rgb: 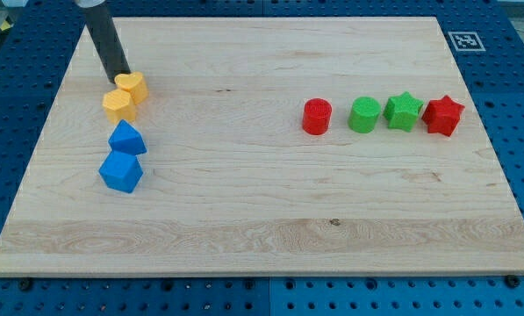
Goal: Move the arm to the left of the yellow hexagon
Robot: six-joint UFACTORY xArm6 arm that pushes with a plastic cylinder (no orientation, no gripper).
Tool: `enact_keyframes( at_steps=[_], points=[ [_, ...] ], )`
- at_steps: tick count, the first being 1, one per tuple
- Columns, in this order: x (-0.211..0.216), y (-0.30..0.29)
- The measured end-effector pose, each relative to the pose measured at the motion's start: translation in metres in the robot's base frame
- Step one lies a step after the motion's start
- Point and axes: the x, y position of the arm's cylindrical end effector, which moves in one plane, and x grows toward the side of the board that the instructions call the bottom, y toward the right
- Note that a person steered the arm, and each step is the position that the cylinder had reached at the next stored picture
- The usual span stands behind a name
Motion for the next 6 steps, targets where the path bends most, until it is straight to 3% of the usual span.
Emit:
enact_keyframes(
  at_steps=[3, 6],
  points=[
    [0.01, -0.04],
    [0.039, -0.037]
  ],
)
